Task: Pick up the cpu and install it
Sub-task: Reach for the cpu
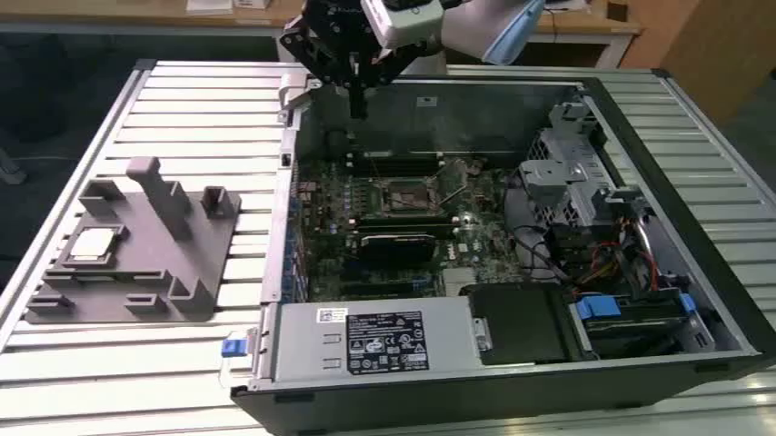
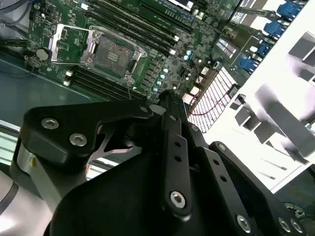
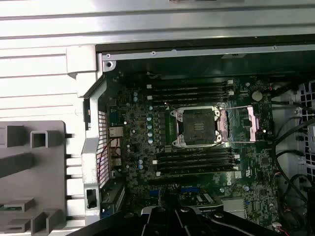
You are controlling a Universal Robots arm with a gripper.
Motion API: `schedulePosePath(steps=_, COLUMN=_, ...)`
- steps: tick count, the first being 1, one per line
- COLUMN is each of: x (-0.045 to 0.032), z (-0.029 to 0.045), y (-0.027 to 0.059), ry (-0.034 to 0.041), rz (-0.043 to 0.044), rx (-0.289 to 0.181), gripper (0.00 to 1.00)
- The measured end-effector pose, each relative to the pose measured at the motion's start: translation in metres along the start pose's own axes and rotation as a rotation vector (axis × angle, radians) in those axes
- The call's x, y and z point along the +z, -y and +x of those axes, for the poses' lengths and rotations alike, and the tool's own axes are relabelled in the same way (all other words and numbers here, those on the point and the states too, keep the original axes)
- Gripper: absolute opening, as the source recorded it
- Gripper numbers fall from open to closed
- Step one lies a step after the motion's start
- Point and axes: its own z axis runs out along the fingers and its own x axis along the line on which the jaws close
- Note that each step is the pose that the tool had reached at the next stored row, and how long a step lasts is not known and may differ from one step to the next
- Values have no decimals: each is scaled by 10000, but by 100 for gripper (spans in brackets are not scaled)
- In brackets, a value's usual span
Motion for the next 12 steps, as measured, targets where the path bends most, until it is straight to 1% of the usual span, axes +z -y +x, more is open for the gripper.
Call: schedulePosePath(steps=12, x=-1, z=9, y=0, ry=-1, rz=1, rx=2, gripper=11)
